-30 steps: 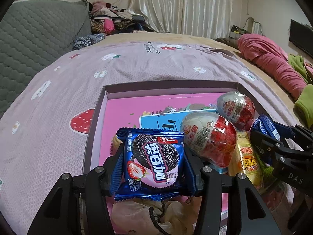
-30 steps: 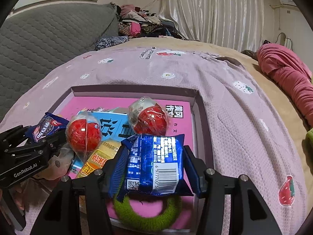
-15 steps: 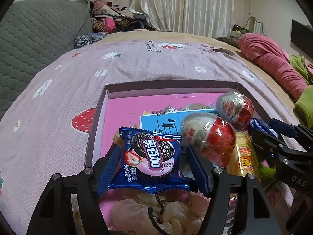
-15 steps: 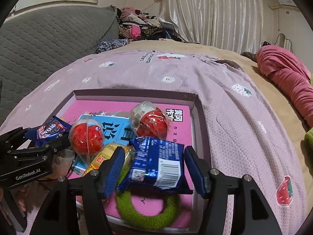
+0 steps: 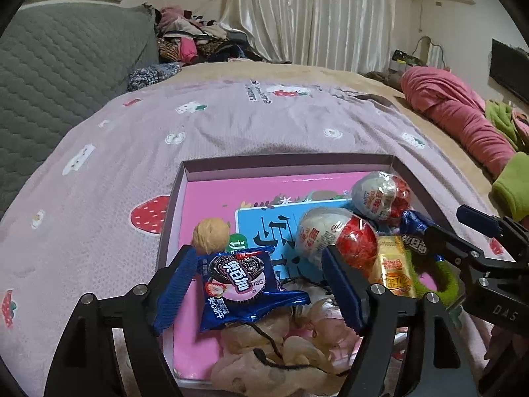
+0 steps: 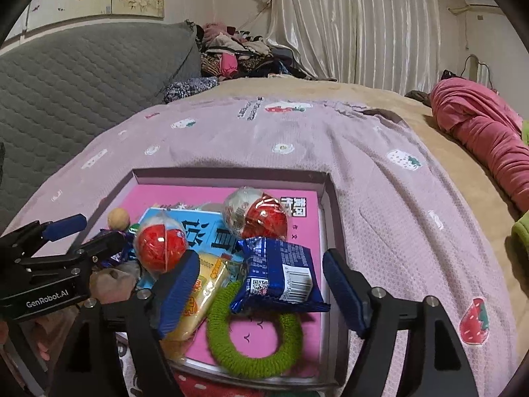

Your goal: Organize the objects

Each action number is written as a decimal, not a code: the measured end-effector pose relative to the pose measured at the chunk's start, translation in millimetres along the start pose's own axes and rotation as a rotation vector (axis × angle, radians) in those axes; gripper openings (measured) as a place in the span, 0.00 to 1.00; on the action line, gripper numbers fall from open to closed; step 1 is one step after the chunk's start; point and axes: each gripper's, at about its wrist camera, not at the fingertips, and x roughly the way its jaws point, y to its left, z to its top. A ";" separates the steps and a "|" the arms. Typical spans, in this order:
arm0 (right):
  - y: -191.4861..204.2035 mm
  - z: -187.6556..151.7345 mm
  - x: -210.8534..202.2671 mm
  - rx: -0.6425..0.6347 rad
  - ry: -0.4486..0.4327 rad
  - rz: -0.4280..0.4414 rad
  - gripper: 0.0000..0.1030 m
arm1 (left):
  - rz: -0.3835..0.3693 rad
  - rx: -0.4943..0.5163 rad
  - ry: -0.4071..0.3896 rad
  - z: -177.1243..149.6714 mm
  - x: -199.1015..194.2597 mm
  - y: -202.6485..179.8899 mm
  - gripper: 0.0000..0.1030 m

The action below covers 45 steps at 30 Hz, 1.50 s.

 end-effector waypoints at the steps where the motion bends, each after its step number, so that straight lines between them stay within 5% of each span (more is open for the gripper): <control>1: -0.2 0.7 -2.4 0.000 -0.003 0.001 0.77 | 0.000 -0.005 -0.004 1.3 -3.5 -0.7 0.77; 14: 0.6 0.4 -27.2 0.019 -0.003 0.008 0.87 | 0.022 -0.036 -0.027 7.1 -33.7 2.0 0.78; 20: 3.7 2.5 -39.0 0.016 -0.012 -0.006 0.94 | 0.029 -0.023 -0.025 7.4 -38.7 -2.1 0.89; 45: 12.7 10.5 -91.9 0.039 0.001 0.008 0.99 | 0.053 -0.050 -0.035 3.0 -106.5 0.2 0.90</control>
